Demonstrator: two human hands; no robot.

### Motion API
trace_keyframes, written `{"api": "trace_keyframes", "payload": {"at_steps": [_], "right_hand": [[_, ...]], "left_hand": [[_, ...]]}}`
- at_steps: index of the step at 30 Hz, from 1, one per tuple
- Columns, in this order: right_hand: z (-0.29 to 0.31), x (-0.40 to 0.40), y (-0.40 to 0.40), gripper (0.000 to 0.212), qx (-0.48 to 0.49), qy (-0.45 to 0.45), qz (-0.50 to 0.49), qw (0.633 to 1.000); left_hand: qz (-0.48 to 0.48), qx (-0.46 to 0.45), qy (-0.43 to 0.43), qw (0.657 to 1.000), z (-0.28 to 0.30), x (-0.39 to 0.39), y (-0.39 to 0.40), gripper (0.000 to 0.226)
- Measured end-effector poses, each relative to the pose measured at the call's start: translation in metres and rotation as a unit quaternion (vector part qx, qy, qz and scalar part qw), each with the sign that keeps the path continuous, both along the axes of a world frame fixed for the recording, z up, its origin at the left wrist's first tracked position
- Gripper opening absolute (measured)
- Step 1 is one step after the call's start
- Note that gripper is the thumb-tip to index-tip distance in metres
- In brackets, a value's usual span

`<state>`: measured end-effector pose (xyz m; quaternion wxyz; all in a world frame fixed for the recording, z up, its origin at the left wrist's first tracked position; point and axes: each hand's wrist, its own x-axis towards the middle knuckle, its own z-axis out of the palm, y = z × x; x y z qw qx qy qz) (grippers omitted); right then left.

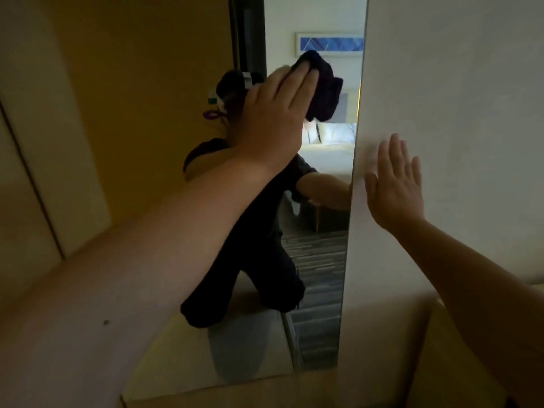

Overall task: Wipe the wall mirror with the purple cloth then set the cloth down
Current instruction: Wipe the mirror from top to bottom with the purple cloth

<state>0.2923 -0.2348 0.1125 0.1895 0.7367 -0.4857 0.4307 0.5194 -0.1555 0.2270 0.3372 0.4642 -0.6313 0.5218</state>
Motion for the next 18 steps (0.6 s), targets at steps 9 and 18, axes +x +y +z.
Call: {"api": "trace_keyframes", "payload": {"at_steps": [9,18], "right_hand": [[-0.011,0.005,-0.035,0.066,-0.025,0.0,-0.011,1.0],[-0.008,-0.004,-0.027,0.063,-0.014,0.036,-0.007,0.999]], "left_hand": [[0.007,0.069,-0.154,0.986,-0.158,-0.012,-0.014,0.049],[0.016,0.173,-0.215,0.961,-0.279,-0.01,0.003,0.052]]}}
